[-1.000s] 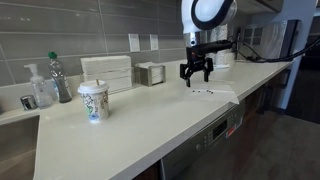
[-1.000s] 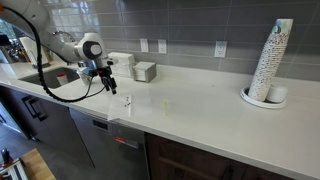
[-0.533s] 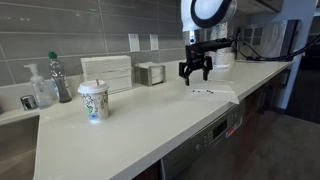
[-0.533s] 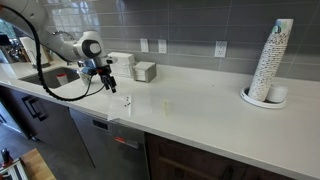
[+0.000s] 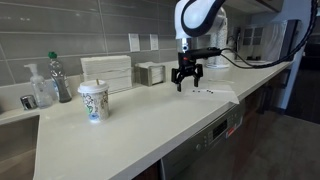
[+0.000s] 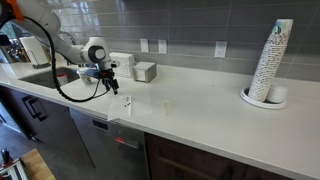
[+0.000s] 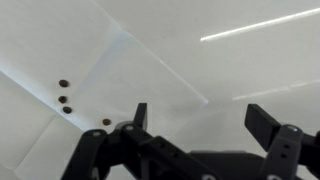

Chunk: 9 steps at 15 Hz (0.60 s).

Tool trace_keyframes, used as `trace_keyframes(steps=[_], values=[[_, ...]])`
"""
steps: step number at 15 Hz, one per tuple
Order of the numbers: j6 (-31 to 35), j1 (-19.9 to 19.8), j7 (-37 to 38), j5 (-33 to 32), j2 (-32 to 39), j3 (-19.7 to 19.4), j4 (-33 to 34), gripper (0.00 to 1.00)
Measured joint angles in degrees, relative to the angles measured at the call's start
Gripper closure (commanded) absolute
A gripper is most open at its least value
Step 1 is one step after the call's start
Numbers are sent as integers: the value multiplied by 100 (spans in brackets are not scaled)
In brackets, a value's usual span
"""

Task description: Fold the paper towel on the counter top from left top paper towel corner onto the right bottom corner of the paper towel, pick up the folded paper towel and move it to the left

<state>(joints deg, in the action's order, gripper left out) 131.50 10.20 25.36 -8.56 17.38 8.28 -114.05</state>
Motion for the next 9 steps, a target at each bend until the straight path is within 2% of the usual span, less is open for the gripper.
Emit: trace_keyframes(steps=[8, 9], values=[[32, 0, -523, 257, 501, -94, 315, 1], [32, 1, -558, 257, 515, -115, 316, 15]])
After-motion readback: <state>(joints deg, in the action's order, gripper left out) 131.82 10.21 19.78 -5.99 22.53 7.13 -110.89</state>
